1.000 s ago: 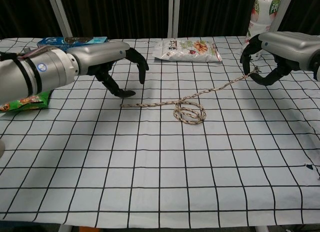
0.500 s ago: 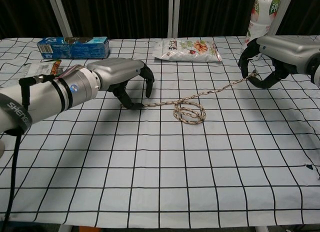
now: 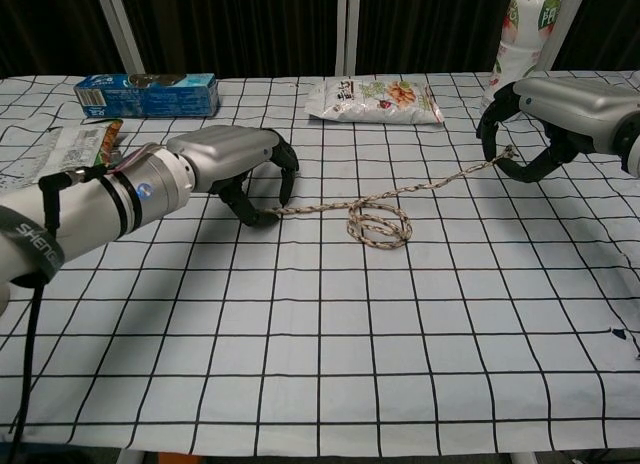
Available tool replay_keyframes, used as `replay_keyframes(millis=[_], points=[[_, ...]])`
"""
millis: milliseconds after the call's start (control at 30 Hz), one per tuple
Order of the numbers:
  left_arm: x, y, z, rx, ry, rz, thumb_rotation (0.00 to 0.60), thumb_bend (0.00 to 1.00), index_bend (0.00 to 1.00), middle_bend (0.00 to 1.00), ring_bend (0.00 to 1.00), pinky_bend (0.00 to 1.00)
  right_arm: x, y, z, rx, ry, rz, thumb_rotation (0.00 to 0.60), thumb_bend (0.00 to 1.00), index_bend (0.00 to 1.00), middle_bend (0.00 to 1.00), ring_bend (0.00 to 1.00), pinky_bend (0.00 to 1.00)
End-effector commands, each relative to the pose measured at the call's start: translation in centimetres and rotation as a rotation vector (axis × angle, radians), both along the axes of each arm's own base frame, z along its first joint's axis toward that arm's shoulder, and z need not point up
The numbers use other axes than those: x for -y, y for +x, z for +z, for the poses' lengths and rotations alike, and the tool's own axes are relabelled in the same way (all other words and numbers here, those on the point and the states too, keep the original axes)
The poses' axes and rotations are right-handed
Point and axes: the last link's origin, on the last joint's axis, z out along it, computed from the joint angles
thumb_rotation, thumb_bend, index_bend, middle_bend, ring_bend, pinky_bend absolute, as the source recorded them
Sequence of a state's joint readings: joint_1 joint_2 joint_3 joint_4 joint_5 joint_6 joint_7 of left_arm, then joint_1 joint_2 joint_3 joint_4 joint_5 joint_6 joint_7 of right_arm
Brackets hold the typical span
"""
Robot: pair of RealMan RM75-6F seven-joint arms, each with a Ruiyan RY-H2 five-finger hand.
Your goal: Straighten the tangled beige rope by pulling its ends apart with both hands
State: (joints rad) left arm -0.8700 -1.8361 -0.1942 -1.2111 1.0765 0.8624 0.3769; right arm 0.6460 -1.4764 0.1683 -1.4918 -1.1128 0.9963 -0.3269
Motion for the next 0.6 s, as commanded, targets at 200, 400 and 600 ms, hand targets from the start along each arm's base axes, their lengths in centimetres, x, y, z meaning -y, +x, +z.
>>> replay_keyframes(millis=[200,400,600], points=[[-0.04,-0.05,-0.22,-0.003,-0.002,0.004,0.6,0.3,0.52,0.17,0.03,0.0,0.0,-0.08,-0.09,0.001,0.003,-0.003,0.6,0.47,0.61,0.26,0.0,0.01],[0.04,0.01,-0.34,-0.004,-0.006,-0.002,0.6,0.34,0.53,0.17,0.03,0.0,0.06,-0.18,-0.12,0.003,0.002,-0.008,0.6,0.47,0.62,0.26,0.0,0.01],[0.02,-0.02,-0.37,-0.005,-0.005,-0.005,0.6,0.34,0.53,0.17,0.03,0.0,0.1,-0.24,-0.19,0.002,0.004,-0.011,0.6,0.47,0.62,0.26,0.0,0.01]])
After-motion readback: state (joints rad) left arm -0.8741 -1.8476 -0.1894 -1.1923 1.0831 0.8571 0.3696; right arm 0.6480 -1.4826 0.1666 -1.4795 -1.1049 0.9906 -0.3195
